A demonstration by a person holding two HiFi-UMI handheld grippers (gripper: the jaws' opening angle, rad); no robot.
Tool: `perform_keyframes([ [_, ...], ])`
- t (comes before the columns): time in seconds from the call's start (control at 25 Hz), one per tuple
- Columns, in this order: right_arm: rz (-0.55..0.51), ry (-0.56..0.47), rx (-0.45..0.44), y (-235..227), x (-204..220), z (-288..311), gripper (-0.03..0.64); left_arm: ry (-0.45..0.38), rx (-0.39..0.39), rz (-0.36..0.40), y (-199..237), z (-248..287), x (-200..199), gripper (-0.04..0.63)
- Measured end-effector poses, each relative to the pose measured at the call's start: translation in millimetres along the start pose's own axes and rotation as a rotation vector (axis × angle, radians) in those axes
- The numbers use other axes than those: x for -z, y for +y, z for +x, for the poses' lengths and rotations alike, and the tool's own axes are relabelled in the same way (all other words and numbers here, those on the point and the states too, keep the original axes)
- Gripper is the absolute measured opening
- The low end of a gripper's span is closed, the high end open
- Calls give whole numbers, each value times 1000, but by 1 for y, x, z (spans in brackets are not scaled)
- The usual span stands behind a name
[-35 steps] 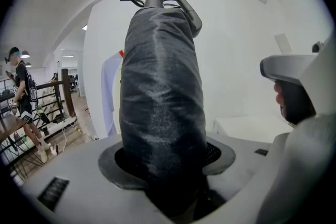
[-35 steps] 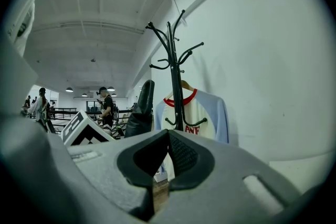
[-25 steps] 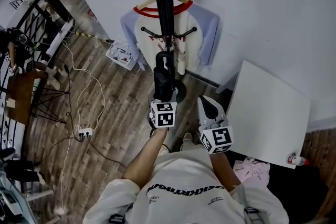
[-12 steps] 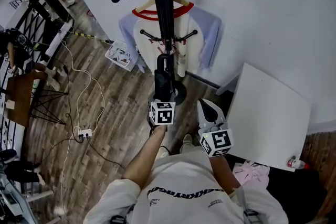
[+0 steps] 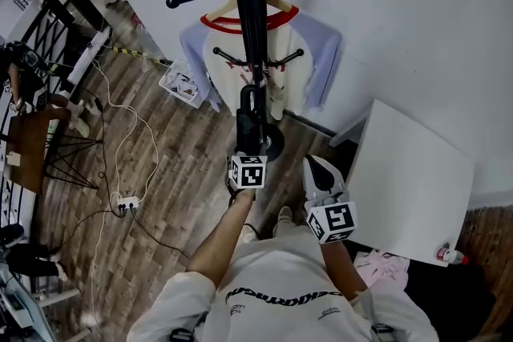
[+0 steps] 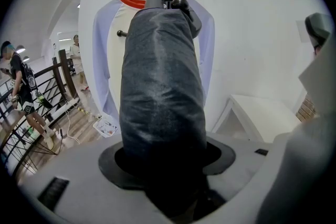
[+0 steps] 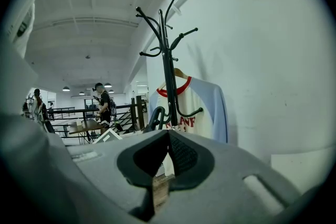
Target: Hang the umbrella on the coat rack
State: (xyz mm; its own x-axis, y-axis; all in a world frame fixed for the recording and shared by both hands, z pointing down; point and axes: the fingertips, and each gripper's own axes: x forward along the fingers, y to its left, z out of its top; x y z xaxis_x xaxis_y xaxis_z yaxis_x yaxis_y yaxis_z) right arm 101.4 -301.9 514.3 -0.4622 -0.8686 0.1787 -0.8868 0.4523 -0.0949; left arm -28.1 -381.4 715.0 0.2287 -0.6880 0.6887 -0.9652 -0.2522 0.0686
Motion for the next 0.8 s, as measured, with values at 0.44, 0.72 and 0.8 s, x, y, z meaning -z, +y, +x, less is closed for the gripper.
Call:
perform_keyframes([
  [0.44, -1, 29, 12, -9, 8, 10, -3, 42, -2, 1, 7, 29, 12, 252],
  [0.72, 2, 33, 26, -19, 9, 14, -3, 57, -8, -2, 9, 46, 15, 252],
  [0.8, 1, 37, 27, -20, 10, 14, -2, 54, -9, -2, 9, 50, 13, 252],
])
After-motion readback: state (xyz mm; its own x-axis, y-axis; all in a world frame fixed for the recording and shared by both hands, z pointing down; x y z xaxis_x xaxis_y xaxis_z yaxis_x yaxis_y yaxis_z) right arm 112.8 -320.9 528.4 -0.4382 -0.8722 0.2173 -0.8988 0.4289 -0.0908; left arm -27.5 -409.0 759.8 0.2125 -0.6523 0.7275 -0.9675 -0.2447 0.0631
